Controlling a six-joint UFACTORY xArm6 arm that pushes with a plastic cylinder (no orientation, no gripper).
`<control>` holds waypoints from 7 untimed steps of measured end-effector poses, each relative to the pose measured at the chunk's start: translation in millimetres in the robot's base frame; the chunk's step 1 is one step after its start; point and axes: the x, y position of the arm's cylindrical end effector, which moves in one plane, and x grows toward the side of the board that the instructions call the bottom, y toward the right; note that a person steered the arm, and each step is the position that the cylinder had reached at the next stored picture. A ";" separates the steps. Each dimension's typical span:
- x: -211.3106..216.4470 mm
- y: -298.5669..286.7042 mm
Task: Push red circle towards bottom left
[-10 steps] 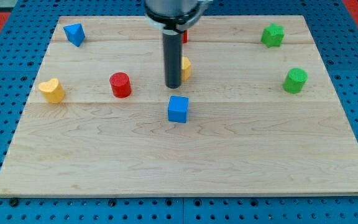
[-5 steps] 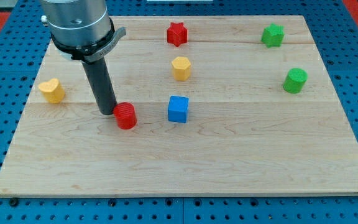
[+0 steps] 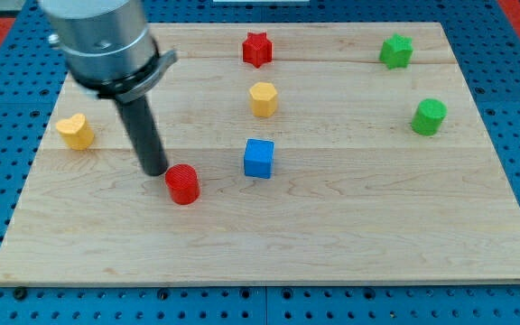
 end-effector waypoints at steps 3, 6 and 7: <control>54.8 22.3; 19.2 32.8; 4.7 -9.5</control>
